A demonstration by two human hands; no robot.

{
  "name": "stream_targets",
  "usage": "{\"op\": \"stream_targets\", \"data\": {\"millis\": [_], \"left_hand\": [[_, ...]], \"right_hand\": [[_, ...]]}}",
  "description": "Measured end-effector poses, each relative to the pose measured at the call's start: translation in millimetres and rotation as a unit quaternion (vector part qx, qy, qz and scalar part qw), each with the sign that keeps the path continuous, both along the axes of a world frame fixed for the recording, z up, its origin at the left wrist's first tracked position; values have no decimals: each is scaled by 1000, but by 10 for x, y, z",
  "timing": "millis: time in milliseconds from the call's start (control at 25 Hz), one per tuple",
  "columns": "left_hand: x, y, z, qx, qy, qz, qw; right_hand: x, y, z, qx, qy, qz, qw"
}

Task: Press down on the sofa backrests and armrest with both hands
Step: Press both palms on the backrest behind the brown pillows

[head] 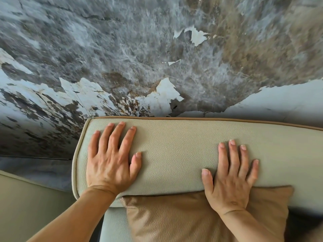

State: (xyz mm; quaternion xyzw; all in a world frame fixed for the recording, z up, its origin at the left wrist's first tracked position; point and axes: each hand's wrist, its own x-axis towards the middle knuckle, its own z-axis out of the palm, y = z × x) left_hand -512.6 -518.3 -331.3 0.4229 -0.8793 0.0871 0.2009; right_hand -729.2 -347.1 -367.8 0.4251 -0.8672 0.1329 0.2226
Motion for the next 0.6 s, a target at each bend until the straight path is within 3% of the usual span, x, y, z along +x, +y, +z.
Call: {"op": "stream_targets", "data": {"millis": [600], "left_hand": [[-548, -632, -21, -6, 3, -29, 1000]], "right_hand": [[-415, -495, -72, -25, 0, -30, 999]]}}
